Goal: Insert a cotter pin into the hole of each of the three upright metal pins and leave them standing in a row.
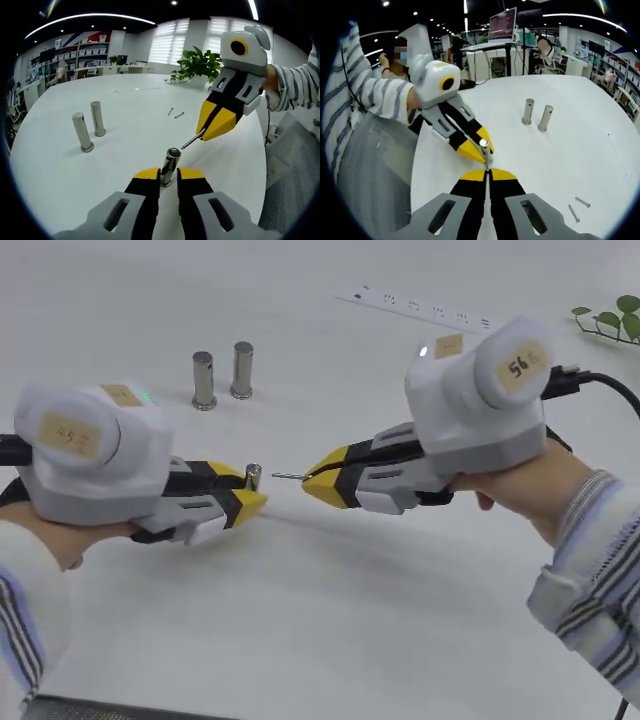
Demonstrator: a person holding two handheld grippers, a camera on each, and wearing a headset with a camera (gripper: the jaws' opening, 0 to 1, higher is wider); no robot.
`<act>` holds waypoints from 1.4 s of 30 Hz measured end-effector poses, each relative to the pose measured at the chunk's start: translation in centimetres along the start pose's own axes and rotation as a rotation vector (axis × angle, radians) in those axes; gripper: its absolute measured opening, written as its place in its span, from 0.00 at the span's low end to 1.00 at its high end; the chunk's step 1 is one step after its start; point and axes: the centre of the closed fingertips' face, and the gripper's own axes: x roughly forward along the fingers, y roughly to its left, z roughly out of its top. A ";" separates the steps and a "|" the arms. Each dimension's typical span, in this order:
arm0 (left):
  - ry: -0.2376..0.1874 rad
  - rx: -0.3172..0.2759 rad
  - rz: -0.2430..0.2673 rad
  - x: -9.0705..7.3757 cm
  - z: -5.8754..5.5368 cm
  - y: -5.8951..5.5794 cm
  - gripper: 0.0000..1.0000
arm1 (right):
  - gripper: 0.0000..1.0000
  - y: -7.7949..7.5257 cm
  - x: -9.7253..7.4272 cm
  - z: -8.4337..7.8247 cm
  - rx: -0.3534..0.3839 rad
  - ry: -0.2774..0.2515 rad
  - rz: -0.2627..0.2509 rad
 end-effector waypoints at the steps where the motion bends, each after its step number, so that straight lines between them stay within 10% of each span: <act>1: 0.001 0.002 0.002 0.0 -0.1 0.0 0.11 | 0.03 0.0 0.0 0.1 0.000 -0.001 0.000; 42: -0.003 0.059 -0.014 0.4 0.0 -0.5 0.08 | 0.03 0.2 2.4 0.7 -0.014 -0.027 0.014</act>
